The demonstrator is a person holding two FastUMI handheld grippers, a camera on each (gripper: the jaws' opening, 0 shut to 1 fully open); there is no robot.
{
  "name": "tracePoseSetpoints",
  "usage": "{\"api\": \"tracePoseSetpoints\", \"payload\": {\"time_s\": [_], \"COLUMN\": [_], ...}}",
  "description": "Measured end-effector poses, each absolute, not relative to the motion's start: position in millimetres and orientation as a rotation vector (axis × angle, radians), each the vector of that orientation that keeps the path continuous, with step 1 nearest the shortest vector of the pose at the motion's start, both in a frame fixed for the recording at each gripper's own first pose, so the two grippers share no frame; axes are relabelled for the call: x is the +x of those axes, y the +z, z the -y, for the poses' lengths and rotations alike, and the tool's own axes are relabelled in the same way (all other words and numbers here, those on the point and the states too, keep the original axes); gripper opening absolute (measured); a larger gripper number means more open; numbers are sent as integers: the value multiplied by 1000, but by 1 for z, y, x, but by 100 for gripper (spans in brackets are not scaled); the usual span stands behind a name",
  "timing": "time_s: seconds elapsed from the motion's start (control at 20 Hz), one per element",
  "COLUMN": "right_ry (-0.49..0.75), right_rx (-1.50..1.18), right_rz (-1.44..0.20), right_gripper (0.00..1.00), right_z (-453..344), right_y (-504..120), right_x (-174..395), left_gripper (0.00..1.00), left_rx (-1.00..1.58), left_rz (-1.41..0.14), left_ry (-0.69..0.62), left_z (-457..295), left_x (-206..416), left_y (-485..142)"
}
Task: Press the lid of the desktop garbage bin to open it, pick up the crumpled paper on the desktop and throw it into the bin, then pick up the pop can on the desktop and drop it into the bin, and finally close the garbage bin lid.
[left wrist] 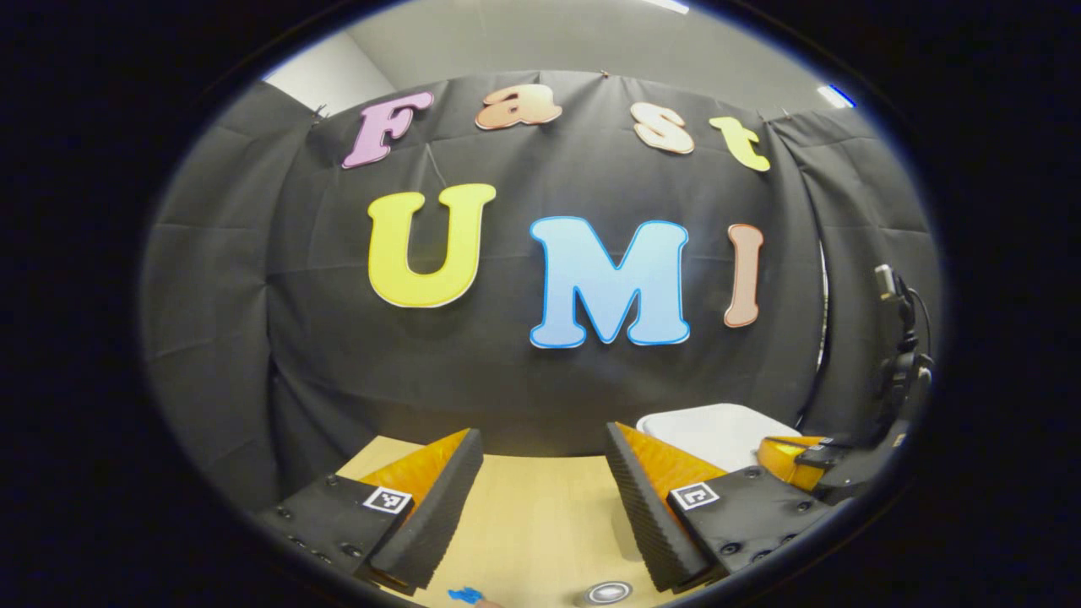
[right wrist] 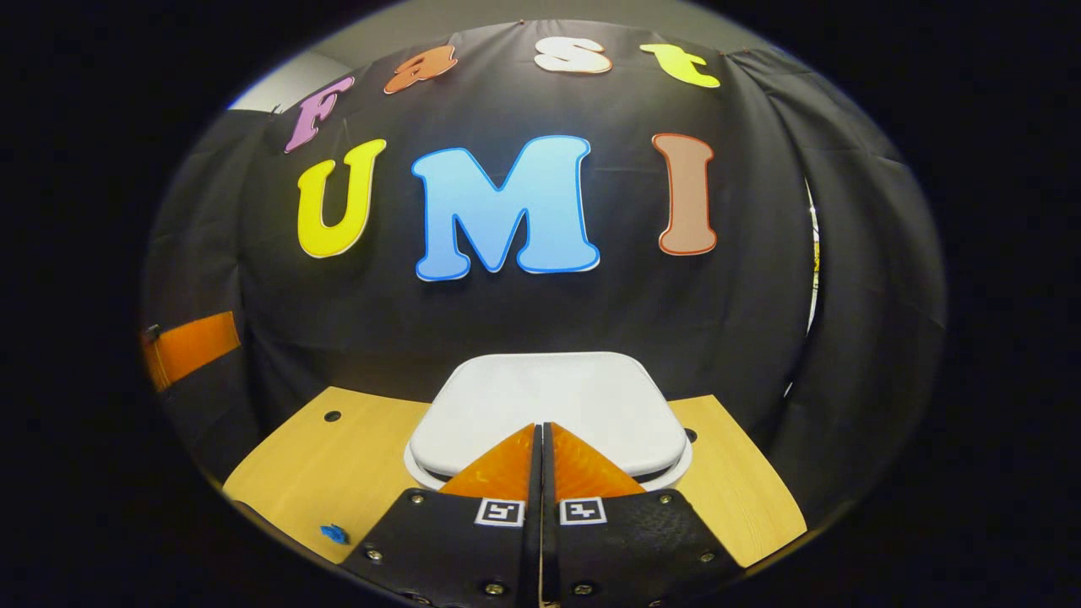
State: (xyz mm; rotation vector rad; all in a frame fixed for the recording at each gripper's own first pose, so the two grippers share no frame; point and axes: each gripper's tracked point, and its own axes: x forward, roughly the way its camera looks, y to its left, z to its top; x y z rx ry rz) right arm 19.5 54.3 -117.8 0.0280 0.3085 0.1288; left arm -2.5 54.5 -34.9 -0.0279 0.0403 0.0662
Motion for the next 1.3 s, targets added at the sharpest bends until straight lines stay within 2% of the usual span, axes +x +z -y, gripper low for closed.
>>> {"api": "tracePoseSetpoints", "payload": {"time_s": [0.4, 0.9, 1.3], "right_ry": [115, 119, 132], "right_rx": [67, 78, 77], "right_rz": [-237, -242, -241], "right_gripper": [1, 1, 1], "right_z": [-49, -51, -56], "right_y": [-86, -83, -79], "right_x": [13, 5, -1], "left_gripper": [96, 95, 96], "left_rx": [-45, -43, -39], "left_rz": [-44, -53, -96], "left_ry": [70, 99, 112], "left_z": [-55, -70, -100], "left_x": [-5, -12, -24], "left_y": [-37, -46, -89]}}
